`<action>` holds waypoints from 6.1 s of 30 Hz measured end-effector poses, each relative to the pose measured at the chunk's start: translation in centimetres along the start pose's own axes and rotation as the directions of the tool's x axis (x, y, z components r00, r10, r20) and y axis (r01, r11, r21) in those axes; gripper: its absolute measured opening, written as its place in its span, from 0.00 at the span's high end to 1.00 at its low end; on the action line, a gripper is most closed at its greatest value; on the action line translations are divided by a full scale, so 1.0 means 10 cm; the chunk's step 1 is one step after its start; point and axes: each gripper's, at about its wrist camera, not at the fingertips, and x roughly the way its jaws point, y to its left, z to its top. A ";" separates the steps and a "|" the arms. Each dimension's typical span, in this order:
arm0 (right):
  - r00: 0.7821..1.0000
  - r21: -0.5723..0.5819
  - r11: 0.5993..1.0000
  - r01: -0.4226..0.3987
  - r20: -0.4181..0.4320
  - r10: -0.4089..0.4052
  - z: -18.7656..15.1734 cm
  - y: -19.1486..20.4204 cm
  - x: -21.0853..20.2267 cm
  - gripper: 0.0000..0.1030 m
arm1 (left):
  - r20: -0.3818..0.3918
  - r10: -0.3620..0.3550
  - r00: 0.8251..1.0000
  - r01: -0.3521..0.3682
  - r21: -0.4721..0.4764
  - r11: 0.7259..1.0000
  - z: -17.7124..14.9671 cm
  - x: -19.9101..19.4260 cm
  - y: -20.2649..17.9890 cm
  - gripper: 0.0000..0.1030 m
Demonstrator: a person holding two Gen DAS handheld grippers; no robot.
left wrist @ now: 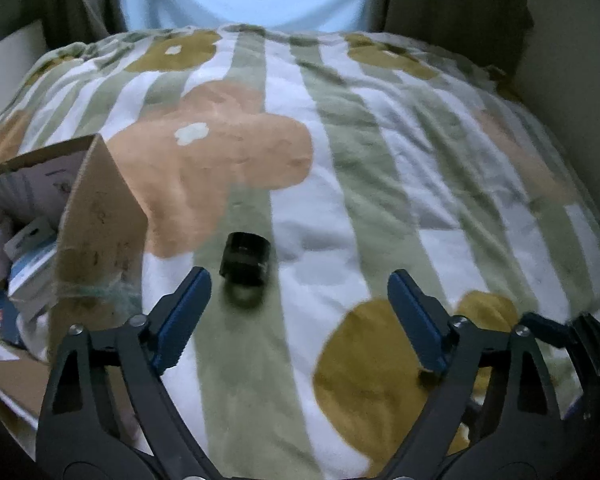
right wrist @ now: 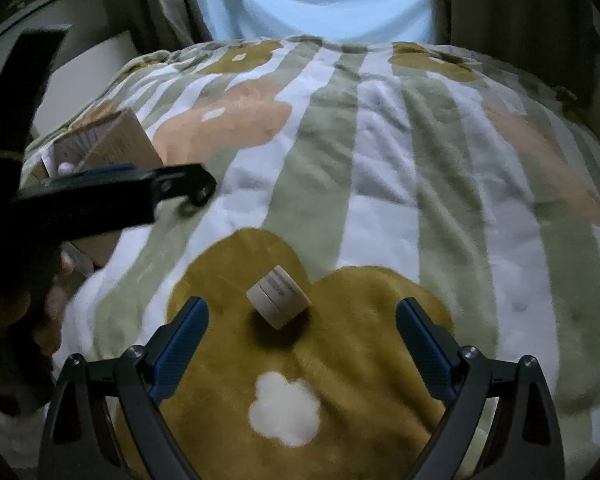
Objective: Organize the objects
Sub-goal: 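Grasp the black cap with the left tool while the right tool grasps the beige tape roll, then carry the black cap and tape roll into the box and release them, then withdraw both open tools from the box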
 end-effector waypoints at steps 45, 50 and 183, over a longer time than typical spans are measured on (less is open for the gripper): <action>0.999 -0.101 0.995 0.007 0.048 -0.002 0.05 0.09 0.16 0.66 | -0.015 0.016 1.000 -0.016 -0.040 0.999 0.04 0.33 0.31 0.68; 0.998 -0.077 0.997 0.015 0.064 -0.010 0.08 0.08 0.00 0.66 | 0.021 -0.004 1.000 0.005 -0.029 1.000 0.12 0.09 0.28 0.68; 0.988 -0.038 0.998 0.052 0.149 -0.046 1.33 1.88 -0.84 0.01 | 0.227 0.050 0.973 -0.032 -0.082 0.996 0.32 -2.18 1.87 0.00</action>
